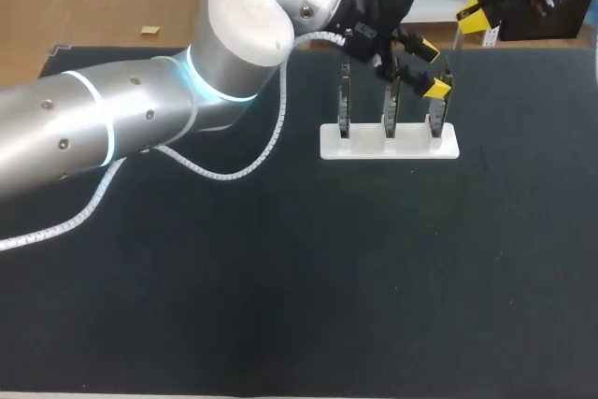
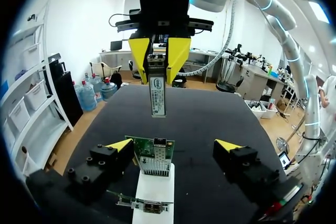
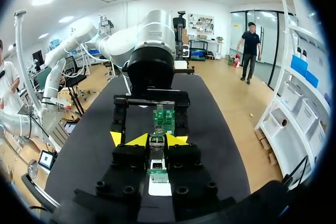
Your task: Pick up the optical module with the left hand, and insert it into the network port with the right hand.
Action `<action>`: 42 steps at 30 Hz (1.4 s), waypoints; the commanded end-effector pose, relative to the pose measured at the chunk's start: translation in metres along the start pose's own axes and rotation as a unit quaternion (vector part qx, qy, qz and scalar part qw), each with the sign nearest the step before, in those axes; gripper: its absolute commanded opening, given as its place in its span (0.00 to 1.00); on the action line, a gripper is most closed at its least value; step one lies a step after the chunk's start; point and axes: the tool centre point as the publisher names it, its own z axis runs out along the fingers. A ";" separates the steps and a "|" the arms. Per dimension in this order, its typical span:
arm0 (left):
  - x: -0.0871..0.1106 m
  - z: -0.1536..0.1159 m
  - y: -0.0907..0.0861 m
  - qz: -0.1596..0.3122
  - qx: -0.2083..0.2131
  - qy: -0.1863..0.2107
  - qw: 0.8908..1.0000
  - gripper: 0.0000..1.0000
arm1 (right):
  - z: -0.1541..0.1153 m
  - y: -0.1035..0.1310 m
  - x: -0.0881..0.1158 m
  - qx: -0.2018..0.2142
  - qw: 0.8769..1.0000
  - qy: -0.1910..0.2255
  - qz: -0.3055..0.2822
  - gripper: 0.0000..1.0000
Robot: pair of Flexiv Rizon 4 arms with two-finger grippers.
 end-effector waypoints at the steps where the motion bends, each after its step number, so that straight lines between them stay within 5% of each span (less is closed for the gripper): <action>1: -0.001 0.000 0.001 -0.001 0.001 0.002 1.000 1.00 | 0.000 0.003 0.000 0.003 1.000 -0.001 -0.001 0.00; 42: 0.001 0.001 0.000 0.003 0.012 0.011 1.000 1.00 | 0.001 0.003 -0.002 0.004 1.000 -0.001 -0.003 0.00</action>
